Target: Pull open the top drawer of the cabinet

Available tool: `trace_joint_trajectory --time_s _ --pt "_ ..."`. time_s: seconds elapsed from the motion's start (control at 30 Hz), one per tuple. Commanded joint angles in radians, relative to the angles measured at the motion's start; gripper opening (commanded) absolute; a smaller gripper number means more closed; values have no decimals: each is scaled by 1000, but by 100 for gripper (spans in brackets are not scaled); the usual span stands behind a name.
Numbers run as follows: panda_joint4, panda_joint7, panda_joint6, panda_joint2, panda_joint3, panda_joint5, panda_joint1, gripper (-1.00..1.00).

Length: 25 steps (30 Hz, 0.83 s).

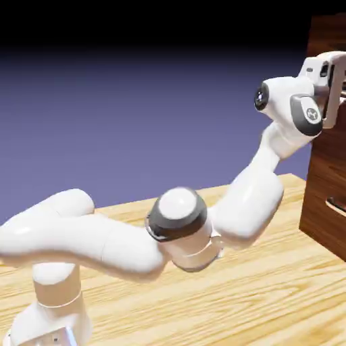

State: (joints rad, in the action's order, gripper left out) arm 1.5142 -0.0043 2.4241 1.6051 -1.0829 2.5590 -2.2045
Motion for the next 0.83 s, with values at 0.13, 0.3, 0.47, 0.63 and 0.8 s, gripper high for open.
trace_joint_trajectory --time_s 0.13,0.3,0.47,0.63,0.8 --pt "181 45 -67 25 8 4 110 -100" --pt "362 82 -133 49 22 -8 223 -100" --pt "543 112 -197 76 43 -34 342 -100" --pt "725 134 -256 108 77 -79 467 -100" --pt "830 143 -288 131 106 -120 544 100"
